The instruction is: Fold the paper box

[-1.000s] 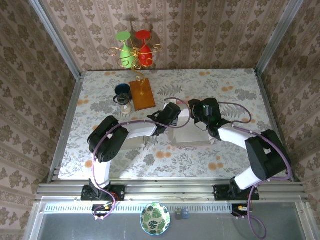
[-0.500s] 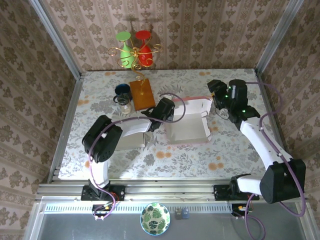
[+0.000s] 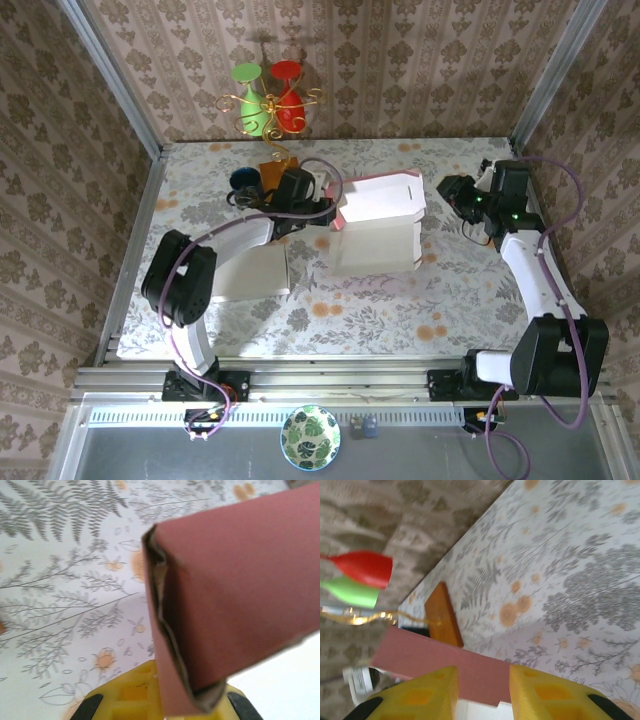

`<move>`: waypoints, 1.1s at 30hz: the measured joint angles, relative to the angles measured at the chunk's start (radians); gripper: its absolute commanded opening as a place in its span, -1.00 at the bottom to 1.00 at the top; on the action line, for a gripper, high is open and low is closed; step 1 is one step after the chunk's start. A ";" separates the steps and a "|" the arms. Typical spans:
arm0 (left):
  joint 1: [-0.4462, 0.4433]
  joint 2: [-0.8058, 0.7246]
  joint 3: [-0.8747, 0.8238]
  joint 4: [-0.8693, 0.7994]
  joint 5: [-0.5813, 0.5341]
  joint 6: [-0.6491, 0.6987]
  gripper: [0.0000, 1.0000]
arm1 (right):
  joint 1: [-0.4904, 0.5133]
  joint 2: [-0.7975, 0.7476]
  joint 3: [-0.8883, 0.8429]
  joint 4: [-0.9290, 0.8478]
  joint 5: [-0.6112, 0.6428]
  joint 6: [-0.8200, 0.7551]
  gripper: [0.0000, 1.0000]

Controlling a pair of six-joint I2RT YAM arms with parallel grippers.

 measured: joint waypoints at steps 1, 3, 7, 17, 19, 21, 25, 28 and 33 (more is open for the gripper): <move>0.010 0.000 0.004 0.000 0.040 -0.005 -1.00 | -0.003 0.014 0.000 0.006 -0.043 -0.032 -0.34; 0.025 0.002 0.014 -0.002 0.102 -0.010 -1.00 | -0.008 0.039 0.000 0.015 -0.109 -0.079 -0.34; 0.053 0.007 0.044 -0.027 0.198 -0.013 -1.00 | -0.016 0.063 0.006 0.018 -0.209 -0.149 -0.28; 0.079 0.028 0.091 -0.102 0.325 -0.011 -1.00 | -0.018 0.054 0.023 0.056 -0.327 -0.225 -0.24; 0.081 0.036 0.103 -0.121 0.345 -0.005 -1.00 | -0.018 0.055 0.042 0.032 -0.327 -0.249 -0.22; 0.084 0.044 0.118 -0.136 0.362 0.003 -1.00 | -0.018 0.055 0.076 0.008 -0.326 -0.276 -0.18; 0.085 0.046 0.134 -0.166 0.385 0.022 -1.00 | -0.018 0.055 0.151 -0.039 -0.316 -0.341 -0.13; 0.085 0.046 0.138 -0.177 0.401 0.030 -1.00 | -0.018 0.055 0.187 -0.073 -0.296 -0.389 -0.14; 0.098 0.050 0.148 -0.182 0.428 0.033 -1.00 | -0.014 0.060 0.201 -0.096 -0.297 -0.418 -0.16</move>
